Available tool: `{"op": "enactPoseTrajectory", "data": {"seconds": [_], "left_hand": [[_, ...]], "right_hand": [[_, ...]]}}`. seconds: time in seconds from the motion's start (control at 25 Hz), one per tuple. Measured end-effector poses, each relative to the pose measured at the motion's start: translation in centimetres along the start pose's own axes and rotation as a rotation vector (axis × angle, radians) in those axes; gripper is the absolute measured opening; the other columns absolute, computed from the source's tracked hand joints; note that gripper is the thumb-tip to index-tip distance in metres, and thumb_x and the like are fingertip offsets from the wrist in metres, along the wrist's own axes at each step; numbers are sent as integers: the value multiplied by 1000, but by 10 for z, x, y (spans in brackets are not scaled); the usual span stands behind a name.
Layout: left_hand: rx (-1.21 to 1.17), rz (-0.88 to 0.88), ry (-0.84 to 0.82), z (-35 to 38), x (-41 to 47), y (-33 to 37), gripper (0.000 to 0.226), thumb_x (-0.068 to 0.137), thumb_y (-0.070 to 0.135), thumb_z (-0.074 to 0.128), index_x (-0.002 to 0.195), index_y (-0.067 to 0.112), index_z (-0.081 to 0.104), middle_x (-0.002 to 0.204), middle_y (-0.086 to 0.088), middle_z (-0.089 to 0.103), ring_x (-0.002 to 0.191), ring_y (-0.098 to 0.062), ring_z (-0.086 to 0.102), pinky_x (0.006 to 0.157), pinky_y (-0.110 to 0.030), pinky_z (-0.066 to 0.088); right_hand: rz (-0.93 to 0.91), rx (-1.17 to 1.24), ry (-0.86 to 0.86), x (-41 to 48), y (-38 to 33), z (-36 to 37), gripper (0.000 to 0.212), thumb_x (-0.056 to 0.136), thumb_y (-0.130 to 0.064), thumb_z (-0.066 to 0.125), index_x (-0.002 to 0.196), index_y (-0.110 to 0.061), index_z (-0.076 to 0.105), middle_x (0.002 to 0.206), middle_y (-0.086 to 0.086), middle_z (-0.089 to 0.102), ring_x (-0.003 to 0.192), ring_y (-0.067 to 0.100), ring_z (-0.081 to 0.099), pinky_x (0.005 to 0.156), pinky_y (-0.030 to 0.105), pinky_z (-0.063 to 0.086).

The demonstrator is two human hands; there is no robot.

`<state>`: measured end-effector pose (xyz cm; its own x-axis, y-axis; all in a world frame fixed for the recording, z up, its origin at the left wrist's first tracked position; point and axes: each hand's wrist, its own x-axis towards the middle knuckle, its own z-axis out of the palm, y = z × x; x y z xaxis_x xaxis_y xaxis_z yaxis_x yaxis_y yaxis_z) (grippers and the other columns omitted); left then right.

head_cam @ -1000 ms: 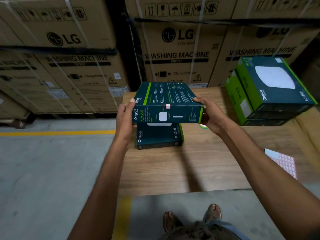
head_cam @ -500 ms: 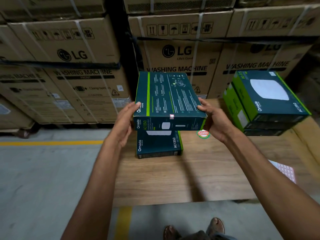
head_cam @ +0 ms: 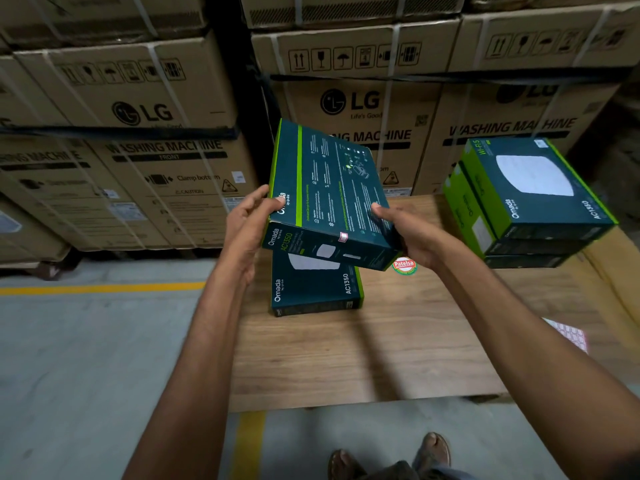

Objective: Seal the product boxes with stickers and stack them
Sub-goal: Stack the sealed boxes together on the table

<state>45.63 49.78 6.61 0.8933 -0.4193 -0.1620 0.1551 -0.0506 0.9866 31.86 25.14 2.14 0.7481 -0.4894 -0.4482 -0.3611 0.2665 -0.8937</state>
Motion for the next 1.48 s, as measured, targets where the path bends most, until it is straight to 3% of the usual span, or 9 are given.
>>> {"op": "enactPoseTrajectory", "data": {"seconds": [0.16,0.28,0.36,0.6,0.76,0.96,1.2,1.36,1.48], "left_hand": [[4,-26,8,-1,-2,3,62,86,25,81,144,22,60,113,-1,80,88,-9,73,75,-26,54],[-17,8,59,6,-5,4,62,84,13,82,141,17,61,105,-3,81,93,-12,76,91,-35,59],[-7,58,59,17,-7,4,64,83,3,81,142,11,59,114,-10,79,88,-5,76,81,-24,60],[197,208,-50,41,-11,-7,82,71,2,92,143,23,59,132,-8,69,112,3,68,87,-20,58],[357,290,-133,43,-11,-21,94,67,5,95,149,28,53,139,-2,66,122,7,62,103,-26,55],[479,321,-231,40,-12,-37,105,65,9,96,154,37,47,143,7,64,119,13,61,99,-24,56],[413,240,-283,31,-7,-53,106,73,10,95,159,34,38,146,10,60,119,10,62,97,-19,54],[128,20,-291,21,2,-51,74,94,44,68,159,24,39,139,-1,68,116,-5,70,104,-31,55],[-44,-87,-269,10,4,-52,83,95,72,35,160,20,37,140,-3,68,127,-16,67,115,-42,47]], "right_hand": [[-3,-78,31,-1,5,4,33,103,-27,65,132,-16,57,118,6,74,107,23,70,84,41,57],[-49,-138,17,-4,7,6,48,101,-20,68,145,-16,49,118,-4,68,113,19,64,90,37,50],[-92,-155,13,-5,3,4,47,104,-23,63,148,-15,49,124,-5,67,119,17,60,101,40,48],[-53,51,-63,-3,-32,19,39,102,-56,55,115,-20,62,122,9,62,103,23,59,87,39,61],[51,132,-91,5,-56,20,72,95,-69,57,139,-12,55,135,14,60,116,30,64,70,39,65],[186,99,-17,17,-62,31,67,85,-59,78,131,-17,55,134,15,61,122,32,63,70,45,62],[283,22,65,32,-50,36,41,94,-49,73,108,-14,57,113,15,64,116,34,65,80,48,58],[316,-44,79,37,-50,42,46,91,-55,73,109,-15,58,114,14,69,108,34,70,68,46,59],[321,-19,85,39,-47,42,46,93,-53,71,116,-15,60,123,15,68,99,33,68,61,46,56]]}}
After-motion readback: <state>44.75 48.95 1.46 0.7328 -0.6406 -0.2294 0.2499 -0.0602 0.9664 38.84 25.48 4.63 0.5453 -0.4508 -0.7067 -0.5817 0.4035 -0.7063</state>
